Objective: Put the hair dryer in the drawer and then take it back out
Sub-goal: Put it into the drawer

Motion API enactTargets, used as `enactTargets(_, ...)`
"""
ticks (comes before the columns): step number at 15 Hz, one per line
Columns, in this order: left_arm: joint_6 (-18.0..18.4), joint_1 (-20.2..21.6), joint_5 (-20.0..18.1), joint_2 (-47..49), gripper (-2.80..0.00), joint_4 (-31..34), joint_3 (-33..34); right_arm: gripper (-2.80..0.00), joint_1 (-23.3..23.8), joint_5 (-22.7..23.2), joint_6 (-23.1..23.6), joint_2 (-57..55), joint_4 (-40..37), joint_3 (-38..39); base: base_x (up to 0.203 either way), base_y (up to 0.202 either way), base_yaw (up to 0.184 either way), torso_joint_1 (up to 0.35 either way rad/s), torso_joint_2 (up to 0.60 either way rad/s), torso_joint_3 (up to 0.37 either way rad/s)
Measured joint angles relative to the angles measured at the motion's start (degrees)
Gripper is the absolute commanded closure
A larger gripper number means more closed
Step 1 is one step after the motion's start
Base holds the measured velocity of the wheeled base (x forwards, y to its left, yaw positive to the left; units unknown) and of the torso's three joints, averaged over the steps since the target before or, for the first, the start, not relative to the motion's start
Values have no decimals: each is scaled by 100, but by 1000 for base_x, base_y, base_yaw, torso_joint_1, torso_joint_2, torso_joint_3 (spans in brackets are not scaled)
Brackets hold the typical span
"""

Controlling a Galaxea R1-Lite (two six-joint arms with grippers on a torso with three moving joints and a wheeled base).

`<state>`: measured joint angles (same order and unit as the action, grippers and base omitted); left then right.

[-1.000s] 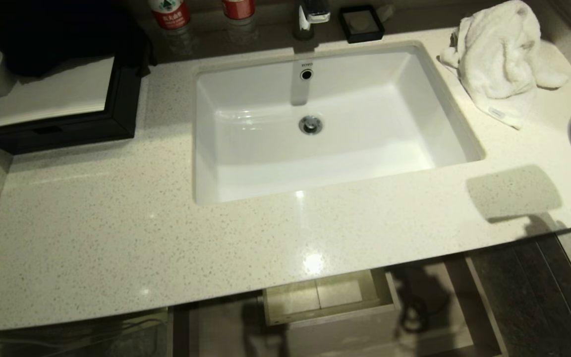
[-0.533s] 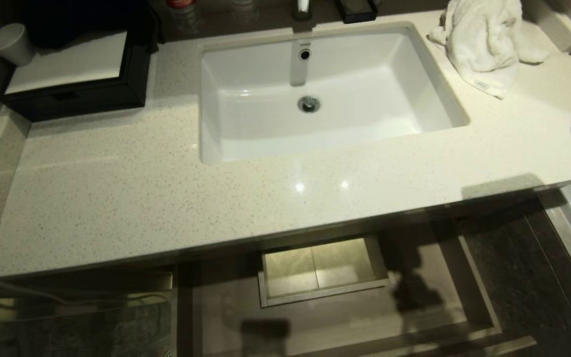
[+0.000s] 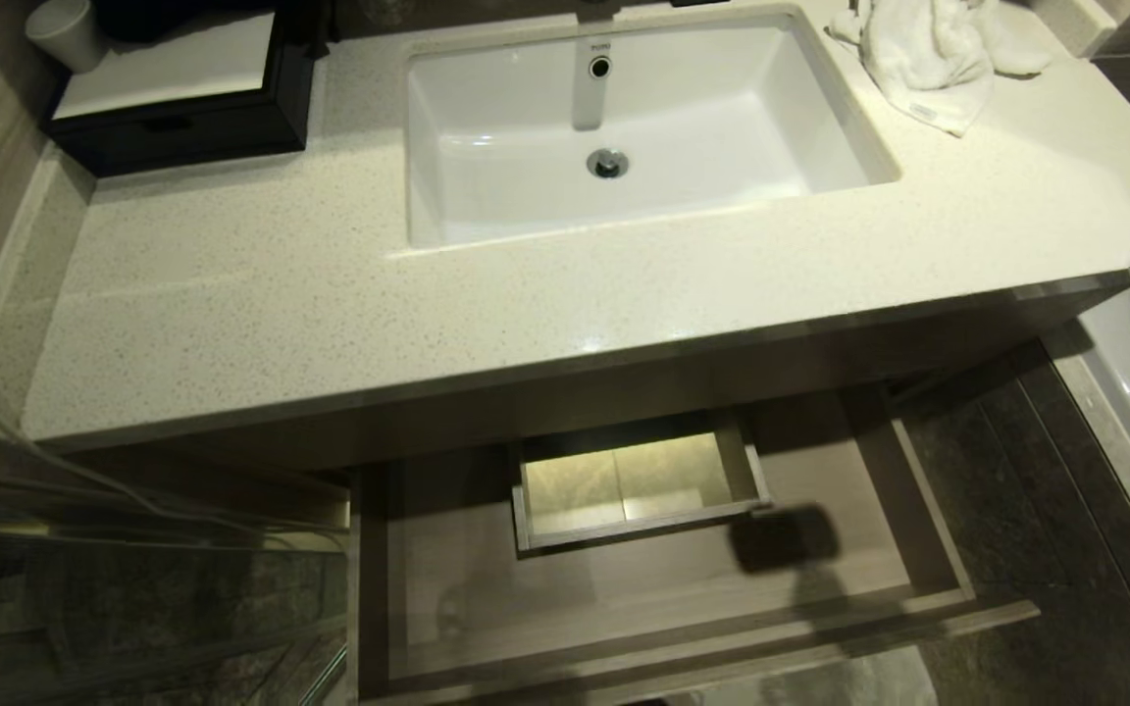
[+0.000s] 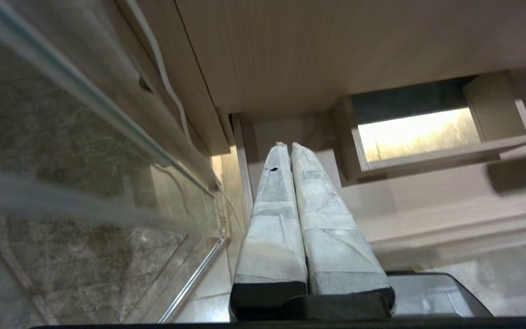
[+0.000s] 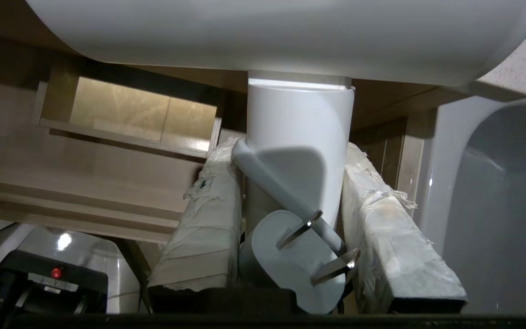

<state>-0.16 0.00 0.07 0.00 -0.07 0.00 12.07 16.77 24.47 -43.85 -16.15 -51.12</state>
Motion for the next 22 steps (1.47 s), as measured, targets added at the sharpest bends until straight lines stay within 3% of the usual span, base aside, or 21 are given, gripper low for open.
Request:
enactTargets(16,0,0,-1,0,0,0,0,0,-4,-2,0,132,39,196,0,0,0,-249,-5,-255)
enactTargets(22,1,0,0,0,0,0,0,0,-6,-13,-9,182,34,257,0,0,0,-160,199,32)
